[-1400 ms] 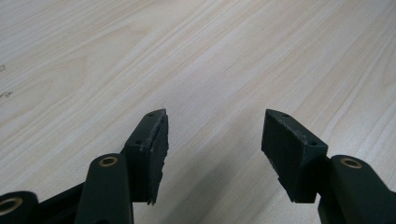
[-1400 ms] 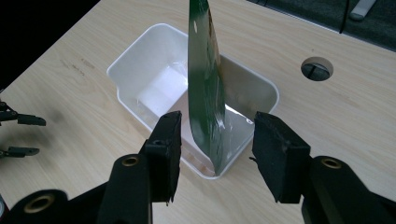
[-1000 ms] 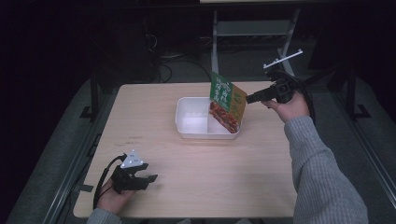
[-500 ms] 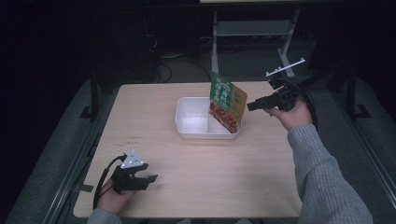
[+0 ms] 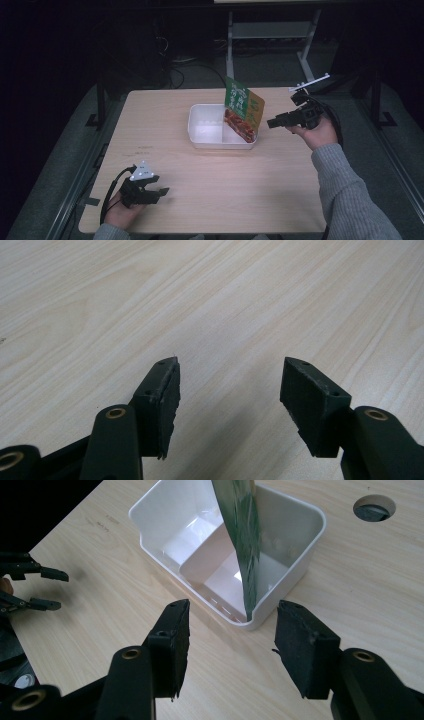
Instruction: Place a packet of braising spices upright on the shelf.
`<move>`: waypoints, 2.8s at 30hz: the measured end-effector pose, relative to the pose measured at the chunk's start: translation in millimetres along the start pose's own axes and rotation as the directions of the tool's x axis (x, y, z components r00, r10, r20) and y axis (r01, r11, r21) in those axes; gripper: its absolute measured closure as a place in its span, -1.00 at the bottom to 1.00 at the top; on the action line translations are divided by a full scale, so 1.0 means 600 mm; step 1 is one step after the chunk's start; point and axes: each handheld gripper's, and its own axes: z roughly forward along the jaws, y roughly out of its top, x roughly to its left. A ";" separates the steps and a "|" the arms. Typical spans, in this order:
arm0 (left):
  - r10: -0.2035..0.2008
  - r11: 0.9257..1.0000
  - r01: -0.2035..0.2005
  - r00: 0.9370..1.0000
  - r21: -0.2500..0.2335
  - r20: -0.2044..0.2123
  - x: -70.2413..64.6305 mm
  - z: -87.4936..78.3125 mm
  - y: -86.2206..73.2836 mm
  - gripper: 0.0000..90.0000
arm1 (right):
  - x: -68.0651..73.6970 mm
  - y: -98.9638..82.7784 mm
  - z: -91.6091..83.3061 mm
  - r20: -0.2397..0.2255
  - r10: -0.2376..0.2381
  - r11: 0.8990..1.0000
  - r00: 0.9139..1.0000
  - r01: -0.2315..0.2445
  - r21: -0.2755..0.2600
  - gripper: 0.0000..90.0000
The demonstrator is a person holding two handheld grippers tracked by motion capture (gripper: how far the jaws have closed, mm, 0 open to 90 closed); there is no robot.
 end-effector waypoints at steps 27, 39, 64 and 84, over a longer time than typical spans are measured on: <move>0.008 1.000 -0.008 1.000 0.006 0.009 -0.003 0.003 0.000 -0.10 | -0.006 -0.077 0.025 -0.055 0.016 1.000 0.998 -0.015 0.004 0.01; 0.007 1.000 -0.007 1.000 0.006 0.008 -0.004 0.003 0.000 -0.10 | -0.017 -0.116 0.038 -0.071 0.040 0.999 0.997 -0.039 0.014 -0.01; 0.010 1.000 -0.010 1.000 0.012 0.015 -0.005 0.005 0.000 -0.12 | -0.019 -0.187 0.053 -0.097 0.057 0.998 0.994 -0.055 0.025 -0.06; 0.006 1.000 -0.006 1.000 0.007 0.015 -0.008 0.006 0.000 -0.18 | -0.002 -0.244 0.072 -0.110 0.042 0.998 0.993 -0.038 0.041 -0.10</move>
